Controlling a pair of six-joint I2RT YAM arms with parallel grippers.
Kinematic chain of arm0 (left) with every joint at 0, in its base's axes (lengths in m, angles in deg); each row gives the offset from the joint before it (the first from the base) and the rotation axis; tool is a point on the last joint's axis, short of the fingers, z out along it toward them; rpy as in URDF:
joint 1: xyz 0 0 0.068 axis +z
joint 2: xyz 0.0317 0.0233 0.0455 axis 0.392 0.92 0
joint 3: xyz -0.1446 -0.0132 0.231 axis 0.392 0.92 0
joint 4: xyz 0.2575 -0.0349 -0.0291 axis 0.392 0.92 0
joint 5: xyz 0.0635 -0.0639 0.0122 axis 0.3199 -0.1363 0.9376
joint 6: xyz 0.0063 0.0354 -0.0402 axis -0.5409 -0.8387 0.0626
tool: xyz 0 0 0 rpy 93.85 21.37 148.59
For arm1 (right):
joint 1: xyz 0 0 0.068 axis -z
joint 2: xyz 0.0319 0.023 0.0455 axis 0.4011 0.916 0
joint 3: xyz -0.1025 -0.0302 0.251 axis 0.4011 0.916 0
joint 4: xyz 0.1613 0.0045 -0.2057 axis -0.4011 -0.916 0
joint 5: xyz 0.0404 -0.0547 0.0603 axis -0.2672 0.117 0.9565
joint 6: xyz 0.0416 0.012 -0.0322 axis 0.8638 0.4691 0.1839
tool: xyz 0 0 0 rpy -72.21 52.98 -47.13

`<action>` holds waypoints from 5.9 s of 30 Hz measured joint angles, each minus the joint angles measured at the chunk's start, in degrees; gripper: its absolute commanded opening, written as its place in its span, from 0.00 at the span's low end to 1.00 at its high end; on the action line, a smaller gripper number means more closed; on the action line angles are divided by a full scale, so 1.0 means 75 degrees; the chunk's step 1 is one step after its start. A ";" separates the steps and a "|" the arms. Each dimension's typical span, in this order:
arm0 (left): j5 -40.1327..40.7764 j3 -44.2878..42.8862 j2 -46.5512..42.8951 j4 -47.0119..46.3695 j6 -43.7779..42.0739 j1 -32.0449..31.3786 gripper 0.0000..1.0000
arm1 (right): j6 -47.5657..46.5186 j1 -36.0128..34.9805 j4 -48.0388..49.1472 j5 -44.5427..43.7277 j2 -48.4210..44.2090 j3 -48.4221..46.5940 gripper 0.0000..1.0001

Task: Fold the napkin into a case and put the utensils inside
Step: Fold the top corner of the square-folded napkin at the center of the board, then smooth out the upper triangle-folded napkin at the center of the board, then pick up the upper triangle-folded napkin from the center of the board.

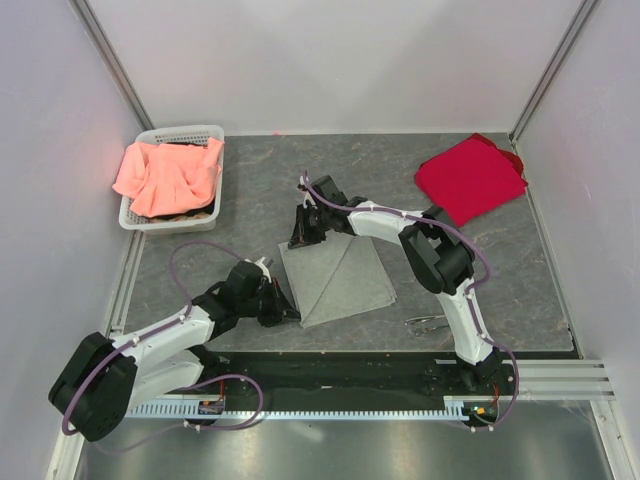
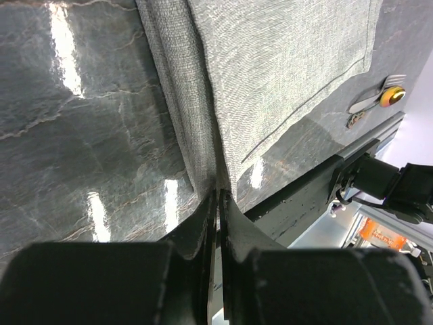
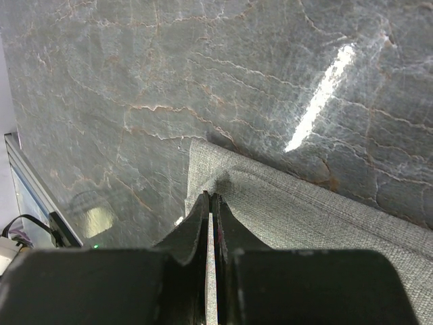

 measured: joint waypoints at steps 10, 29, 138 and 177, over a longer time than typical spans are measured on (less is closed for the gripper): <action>-0.0009 0.0000 0.0251 -0.0015 0.0000 -0.0006 0.09 | 0.0085 0.0006 0.0012 0.0000 -0.0128 0.0064 0.11; 0.0189 0.0035 0.0026 0.0221 -0.0006 -0.0006 0.29 | 0.0134 0.0067 -0.0259 0.0114 -0.0152 -0.0303 0.49; 0.0950 -0.3246 -0.0778 0.1862 -0.1556 0.2597 0.44 | -0.0839 -0.3238 -0.1215 -0.3042 -0.3695 0.3340 0.58; 0.1122 -0.2940 -0.1687 0.3599 -0.1571 0.3098 0.48 | -0.0807 -0.4316 -0.2057 -0.5764 -0.2363 0.2769 0.09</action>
